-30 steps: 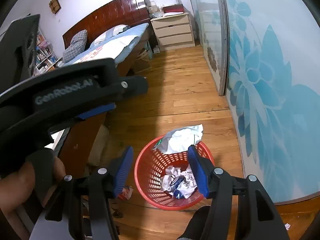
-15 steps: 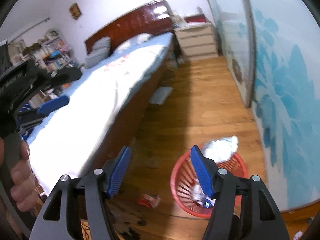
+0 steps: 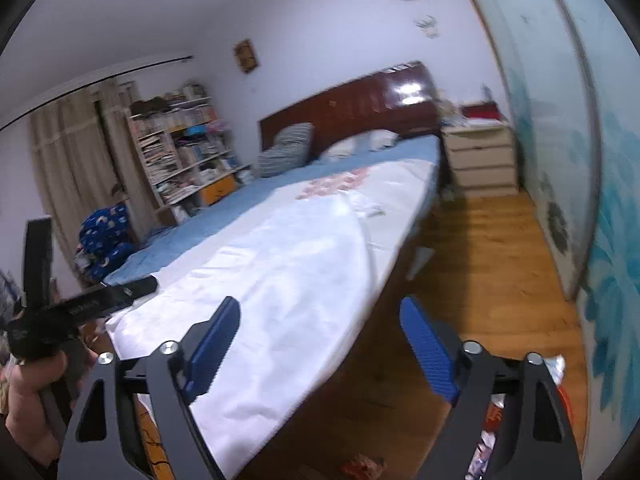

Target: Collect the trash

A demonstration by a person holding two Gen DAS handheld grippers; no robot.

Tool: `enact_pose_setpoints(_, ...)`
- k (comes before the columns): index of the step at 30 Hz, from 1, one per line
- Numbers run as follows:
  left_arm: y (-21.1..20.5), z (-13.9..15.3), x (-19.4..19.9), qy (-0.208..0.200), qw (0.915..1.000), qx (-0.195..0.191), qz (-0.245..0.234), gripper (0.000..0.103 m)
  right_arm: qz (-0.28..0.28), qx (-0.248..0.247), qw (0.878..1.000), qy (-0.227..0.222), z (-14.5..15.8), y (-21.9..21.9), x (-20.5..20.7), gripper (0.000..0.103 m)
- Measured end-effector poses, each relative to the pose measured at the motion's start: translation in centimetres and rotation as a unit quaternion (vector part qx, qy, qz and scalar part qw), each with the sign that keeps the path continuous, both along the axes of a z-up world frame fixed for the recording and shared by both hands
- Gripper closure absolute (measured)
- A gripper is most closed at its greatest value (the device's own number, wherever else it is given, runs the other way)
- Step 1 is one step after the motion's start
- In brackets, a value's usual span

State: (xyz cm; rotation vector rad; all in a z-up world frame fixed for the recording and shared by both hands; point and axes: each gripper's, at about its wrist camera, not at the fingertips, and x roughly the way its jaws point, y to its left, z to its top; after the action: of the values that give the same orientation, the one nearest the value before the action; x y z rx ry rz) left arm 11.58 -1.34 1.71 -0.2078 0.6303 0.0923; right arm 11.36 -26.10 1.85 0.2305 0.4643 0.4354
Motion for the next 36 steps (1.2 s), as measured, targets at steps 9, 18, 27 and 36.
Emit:
enact_pose_setpoints(9,1.9,-2.2,0.1,0.026,0.9976,0.059,0.023,0.01,0.048,-0.05,0.997,0.014,-0.6,8.7,1.7,0.012)
enact_pose_setpoints(18,2.8,-4.2,0.8,0.056,0.9959,0.069,0.021,0.007,0.039,-0.045,0.998,0.035,-1.4,9.9,4.4,0.011)
enact_pose_setpoints(27,2.1,-3.6,0.9,0.039,0.9976,0.056,0.008,0.007,0.033,-0.039,0.997,0.049,-2.3,9.0,5.5,0.01)
enact_pose_setpoints(36,2.0,-3.1,0.7,0.03,0.9982,0.052,0.004,0.007,0.039,-0.04,0.997,0.047,-2.4,9.0,5.7,0.009)
